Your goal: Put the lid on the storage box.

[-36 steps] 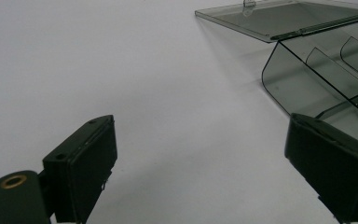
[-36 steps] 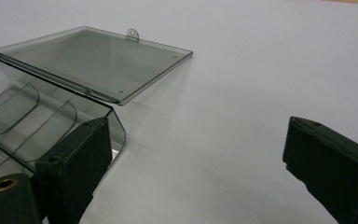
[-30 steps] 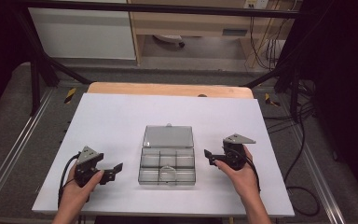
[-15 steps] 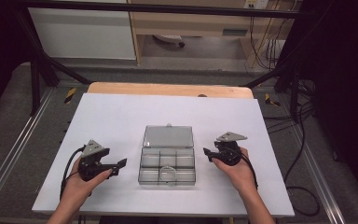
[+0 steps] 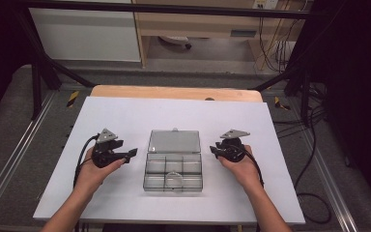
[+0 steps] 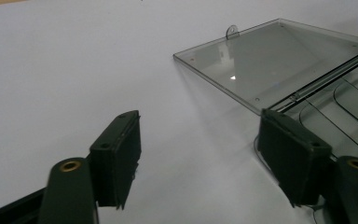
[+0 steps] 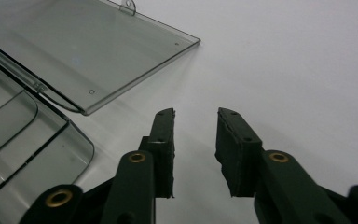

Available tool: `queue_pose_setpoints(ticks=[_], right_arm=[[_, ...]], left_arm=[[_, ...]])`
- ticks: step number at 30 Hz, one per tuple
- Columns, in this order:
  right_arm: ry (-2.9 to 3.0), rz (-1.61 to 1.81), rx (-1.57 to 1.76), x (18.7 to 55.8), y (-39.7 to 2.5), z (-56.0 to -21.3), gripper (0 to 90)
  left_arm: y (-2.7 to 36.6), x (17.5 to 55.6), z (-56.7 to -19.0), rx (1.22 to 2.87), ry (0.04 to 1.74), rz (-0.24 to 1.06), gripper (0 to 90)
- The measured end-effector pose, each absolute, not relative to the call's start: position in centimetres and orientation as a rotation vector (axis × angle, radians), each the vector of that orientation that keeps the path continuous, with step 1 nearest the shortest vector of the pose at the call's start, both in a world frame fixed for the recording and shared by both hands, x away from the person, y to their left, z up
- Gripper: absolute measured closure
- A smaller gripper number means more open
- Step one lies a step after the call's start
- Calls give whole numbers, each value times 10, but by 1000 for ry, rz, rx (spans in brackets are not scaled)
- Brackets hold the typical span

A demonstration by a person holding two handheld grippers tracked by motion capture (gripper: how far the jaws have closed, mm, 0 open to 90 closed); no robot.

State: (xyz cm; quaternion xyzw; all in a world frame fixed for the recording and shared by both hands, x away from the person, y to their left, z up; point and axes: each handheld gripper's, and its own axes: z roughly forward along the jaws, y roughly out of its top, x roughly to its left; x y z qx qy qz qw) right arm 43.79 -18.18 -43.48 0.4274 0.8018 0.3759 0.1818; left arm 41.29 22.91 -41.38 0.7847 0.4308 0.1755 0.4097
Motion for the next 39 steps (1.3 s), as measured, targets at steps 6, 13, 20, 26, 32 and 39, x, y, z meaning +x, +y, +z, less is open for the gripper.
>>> queue_pose_setpoints(ticks=[6, 13, 20, 26, 32, 39], right_arm=[[2286, 1057, 1178, 444, -177, -435, 820], [2311, 1082, 1189, 454, -175, -437, 900], [2307, 1091, 1208, 458, -177, -439, 900], [2293, 1099, 1228, 463, -179, -441, 900], [2307, 1092, 1220, 469, -178, -440, 900], [2310, 1098, 1244, 476, -177, -445, 900]], left_arm=[[221, 424, -422, 2004, 1081, 446, 510], [218, 435, -426, 2014, 1081, 458, 723], [211, 440, -426, 2029, 1061, 441, 843], [210, 445, -427, 2045, 1046, 436, 895], [208, 454, -432, 2055, 1057, 412, 897], [204, 463, -437, 2051, 1070, 389, 897]])
